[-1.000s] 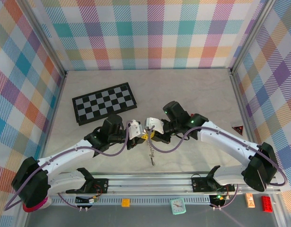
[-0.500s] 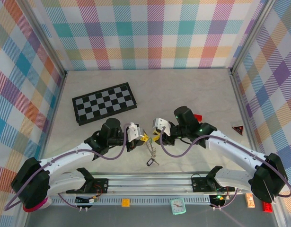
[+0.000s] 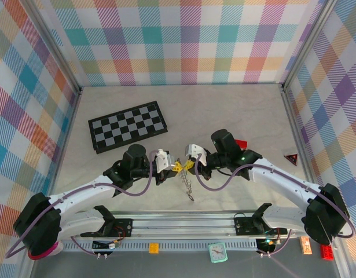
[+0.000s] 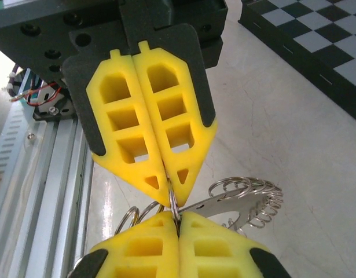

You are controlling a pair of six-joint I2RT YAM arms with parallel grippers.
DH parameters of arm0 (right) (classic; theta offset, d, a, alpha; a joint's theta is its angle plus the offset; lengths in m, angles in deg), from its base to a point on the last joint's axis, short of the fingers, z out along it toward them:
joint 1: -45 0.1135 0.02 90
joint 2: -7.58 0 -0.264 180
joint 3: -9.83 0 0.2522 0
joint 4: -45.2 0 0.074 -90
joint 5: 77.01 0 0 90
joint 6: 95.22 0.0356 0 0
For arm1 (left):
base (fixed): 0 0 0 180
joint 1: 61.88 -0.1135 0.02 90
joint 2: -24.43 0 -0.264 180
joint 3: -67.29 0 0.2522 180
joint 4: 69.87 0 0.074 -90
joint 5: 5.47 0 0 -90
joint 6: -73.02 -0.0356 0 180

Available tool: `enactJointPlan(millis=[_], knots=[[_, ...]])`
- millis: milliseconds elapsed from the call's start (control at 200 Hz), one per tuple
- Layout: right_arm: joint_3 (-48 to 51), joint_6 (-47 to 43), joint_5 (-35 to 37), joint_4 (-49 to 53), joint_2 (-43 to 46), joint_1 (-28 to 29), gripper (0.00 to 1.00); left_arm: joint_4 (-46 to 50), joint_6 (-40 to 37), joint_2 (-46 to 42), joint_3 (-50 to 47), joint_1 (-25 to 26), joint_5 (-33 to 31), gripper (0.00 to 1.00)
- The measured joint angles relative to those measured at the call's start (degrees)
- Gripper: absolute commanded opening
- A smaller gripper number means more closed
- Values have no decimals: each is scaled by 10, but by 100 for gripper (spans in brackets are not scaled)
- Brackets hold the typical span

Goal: Put the keys on the keyring

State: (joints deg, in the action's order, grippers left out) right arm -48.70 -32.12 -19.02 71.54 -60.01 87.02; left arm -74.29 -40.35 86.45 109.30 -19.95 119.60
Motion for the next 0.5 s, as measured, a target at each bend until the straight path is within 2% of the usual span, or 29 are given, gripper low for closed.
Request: enactJointPlan(millis=[95, 140, 500], knots=[[-3, -2, 0, 8, -2, 0, 0, 0, 2, -3, 0, 0, -5, 26], [-7, -3, 1, 19, -4, 0, 0, 0, 3, -8, 0, 0, -8, 30], [-95, -50, 61, 139, -40, 14, 0, 87, -18, -16, 40, 0, -37, 34]])
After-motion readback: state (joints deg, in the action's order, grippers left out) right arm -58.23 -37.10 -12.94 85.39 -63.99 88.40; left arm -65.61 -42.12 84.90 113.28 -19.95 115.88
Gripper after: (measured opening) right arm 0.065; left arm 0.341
